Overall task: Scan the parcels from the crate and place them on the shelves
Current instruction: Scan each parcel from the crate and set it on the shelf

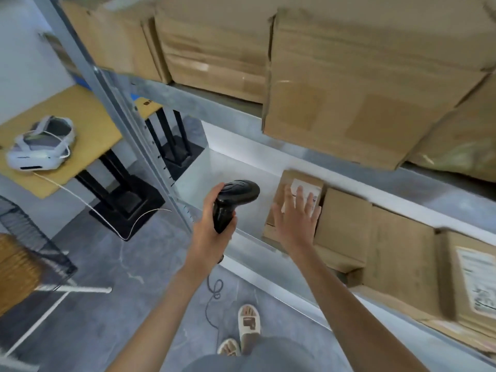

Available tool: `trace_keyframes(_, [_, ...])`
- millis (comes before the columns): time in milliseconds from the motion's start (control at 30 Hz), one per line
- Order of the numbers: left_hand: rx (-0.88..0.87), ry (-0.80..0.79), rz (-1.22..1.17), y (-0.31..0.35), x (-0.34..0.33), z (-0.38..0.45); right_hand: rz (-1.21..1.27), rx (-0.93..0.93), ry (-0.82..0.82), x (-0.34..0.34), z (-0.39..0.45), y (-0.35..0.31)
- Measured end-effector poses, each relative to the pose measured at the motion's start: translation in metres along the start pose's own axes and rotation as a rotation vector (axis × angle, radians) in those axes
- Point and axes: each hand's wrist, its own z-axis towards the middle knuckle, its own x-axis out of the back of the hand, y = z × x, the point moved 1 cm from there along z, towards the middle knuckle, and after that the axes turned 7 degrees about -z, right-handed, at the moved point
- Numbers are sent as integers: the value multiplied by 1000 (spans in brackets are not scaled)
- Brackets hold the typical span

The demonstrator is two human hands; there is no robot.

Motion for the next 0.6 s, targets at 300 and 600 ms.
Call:
trace_keyframes(300, [85, -58, -38, -28, -6, 32, -188, -25, -40, -30, 14, -3])
trace_keyframes(600, [147, -72, -112, -60, 11, 64, -92, -37, -16, -44, 8, -67])
